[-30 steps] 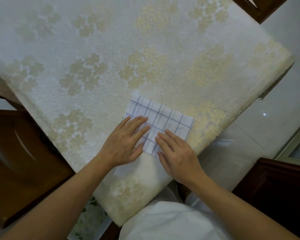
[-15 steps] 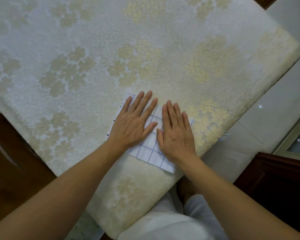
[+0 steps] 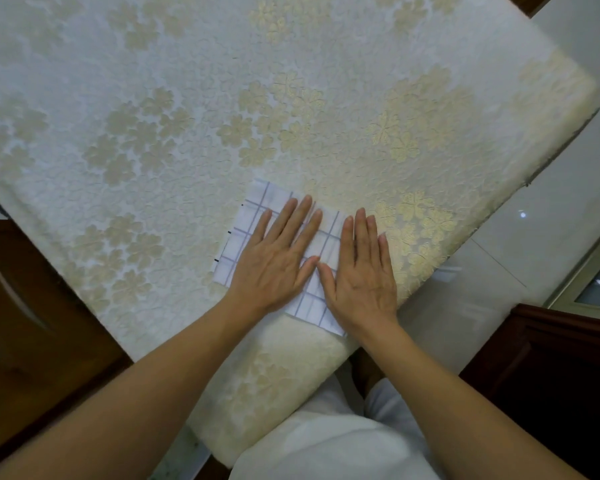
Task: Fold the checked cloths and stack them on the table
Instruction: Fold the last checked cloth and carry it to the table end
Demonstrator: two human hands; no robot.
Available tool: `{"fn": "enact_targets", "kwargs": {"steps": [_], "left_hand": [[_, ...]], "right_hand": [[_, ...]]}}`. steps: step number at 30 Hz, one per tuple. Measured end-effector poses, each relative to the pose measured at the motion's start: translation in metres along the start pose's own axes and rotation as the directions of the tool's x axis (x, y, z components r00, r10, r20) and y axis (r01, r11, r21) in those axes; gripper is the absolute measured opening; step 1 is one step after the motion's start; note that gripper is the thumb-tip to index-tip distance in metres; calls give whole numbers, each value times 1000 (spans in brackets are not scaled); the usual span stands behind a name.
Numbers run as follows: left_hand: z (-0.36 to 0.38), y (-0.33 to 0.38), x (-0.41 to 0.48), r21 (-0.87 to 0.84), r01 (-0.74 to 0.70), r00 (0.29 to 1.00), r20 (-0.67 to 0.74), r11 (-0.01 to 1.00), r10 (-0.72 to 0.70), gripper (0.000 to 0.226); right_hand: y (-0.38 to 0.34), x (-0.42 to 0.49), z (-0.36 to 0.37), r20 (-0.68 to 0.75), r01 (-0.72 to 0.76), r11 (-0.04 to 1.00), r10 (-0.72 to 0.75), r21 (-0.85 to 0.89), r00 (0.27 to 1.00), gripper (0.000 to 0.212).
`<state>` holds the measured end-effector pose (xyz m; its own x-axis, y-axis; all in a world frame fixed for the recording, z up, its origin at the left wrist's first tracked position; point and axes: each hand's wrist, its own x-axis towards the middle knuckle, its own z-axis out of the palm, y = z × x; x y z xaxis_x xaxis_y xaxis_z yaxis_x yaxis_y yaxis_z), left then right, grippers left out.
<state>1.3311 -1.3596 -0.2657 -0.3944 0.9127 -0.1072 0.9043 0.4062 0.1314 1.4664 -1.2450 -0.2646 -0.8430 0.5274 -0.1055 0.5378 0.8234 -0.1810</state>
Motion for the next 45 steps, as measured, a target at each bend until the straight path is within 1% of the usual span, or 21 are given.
{"fn": "enact_targets", "kwargs": {"steps": [5,6,10,11,14,16,18,20,22,25,27,29,30,32,34,36,37,38,40,42,45], "left_hand": [[3,-15,-1,-2,18,1000,18,1000,-18,72],[3,-18,-1,1,43,999,18,999,-43,72],[-4,-18,-7,-6,215,977,-11,977,-215,76],[-5,-12,-9,-13,224,974,-33,975,-224,76],[-3,12,-6,-8,144,987,-66,989,-145,71],[-1,13,1,4,133,990,-37,991,-133,67],[2,0,6,14,126,992,11,992,-126,68],[3,-18,3,6,115,993,14,993,-115,71],[1,-34,-2,-2,167,986,10,986,-167,73],[-7,-48,-7,-4,288,957,37,958,-288,76],[-13,-42,-9,-16,356,934,28,934,-355,78],[-15,-22,-14,-50,407,913,-23,912,-408,77],[-15,-8,-16,-74,432,898,-51,899,-436,76],[-13,18,-19,-128,511,850,-70,850,-522,72],[-10,36,-19,-132,622,774,-43,772,-632,67],[-6,40,-19,-127,722,684,-17,680,-730,66],[-6,41,-19,-140,758,644,0,638,-765,67],[-5,40,-21,-150,778,618,15,610,-786,70],[1,40,-25,-146,789,607,40,597,-793,75],[6,38,-29,-130,795,601,32,592,-799,77],[5,30,-33,-127,842,532,27,525,-846,76]], "right_hand": [[7,-17,5,21,-31,999,31,-26,999,85],[11,-22,5,24,-32,999,33,-29,999,87],[19,-34,-1,51,-21,999,23,-28,998,92],[18,-32,-6,43,-22,999,23,-24,999,92],[5,-13,-13,-1,57,998,-57,-2,998,81],[-2,1,-9,17,113,993,-113,32,993,74],[0,9,-3,57,151,988,-151,15,987,73],[12,8,1,90,191,981,-188,-26,978,78],[24,3,0,105,205,978,-201,-36,974,83],[35,-7,-5,119,199,979,-192,-45,974,87],[38,-8,-10,126,197,979,-190,-49,974,87],[33,1,-18,111,258,965,-251,-50,961,81],[25,9,-21,104,329,943,-322,-48,941,75],[5,33,-23,112,512,859,-507,-17,855,63],[-13,57,-18,153,658,752,-654,24,741,60],[-19,80,-12,201,757,653,-744,19,637,61],[-17,91,-10,228,797,605,-777,9,587,62],[-12,100,-10,247,827,562,-802,1,544,63],[0,116,-13,272,869,494,-837,1,475,70],[13,128,-16,288,891,455,-855,19,431,78],[33,143,-25,319,912,409,-869,30,379,85]]}}
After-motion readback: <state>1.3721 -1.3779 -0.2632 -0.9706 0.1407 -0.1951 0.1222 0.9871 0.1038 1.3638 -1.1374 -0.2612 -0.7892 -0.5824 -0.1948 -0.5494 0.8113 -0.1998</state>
